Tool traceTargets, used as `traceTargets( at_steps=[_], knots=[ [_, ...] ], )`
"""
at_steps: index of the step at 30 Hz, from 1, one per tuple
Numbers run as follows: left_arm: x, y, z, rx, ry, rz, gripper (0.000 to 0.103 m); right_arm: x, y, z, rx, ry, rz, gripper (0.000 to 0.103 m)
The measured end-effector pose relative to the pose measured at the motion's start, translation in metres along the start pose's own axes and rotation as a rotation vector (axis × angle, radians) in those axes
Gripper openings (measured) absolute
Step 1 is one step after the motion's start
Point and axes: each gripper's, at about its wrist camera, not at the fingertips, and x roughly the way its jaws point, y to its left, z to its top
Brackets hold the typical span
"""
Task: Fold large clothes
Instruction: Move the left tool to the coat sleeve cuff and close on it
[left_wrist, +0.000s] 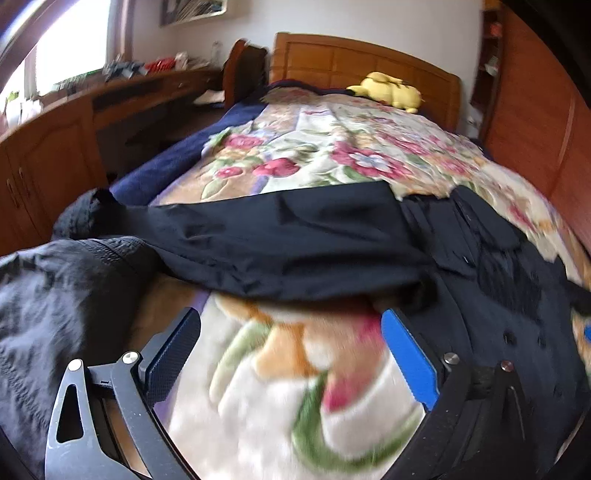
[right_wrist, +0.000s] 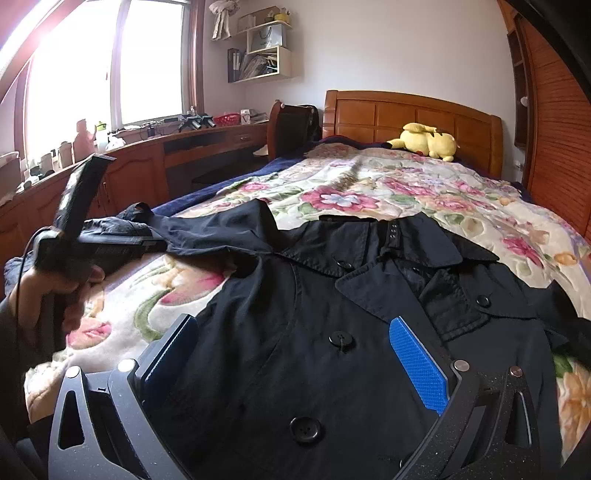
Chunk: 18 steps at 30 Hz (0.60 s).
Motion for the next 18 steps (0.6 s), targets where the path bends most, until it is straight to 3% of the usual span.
traceTargets(
  at_steps=[11, 14, 16, 18],
  knots=[
    [0.041, 0.027, 0.032, -0.072, 0.037, 0.095, 0.094, 0.012, 0.012, 0.010, -0.009, 0.022, 0.015, 0.103],
    [0.048, 0.032, 0.031, -0.075, 0.043, 0.126, 0.073, 0.016, 0.012, 0.009, -0.017, 0.034, 0.025, 0.103],
    [0.054, 0.037, 0.031, -0.084, 0.058, 0.133, 0.071, 0.018, 0.010, 0.009, -0.010, 0.049, 0.028, 0.103],
    [0.062, 0.042, 0.030, -0.103, 0.083, 0.143, 0.062, 0.020, 0.011, 0.008, -0.011, 0.057, 0.028, 0.103]
  ],
)
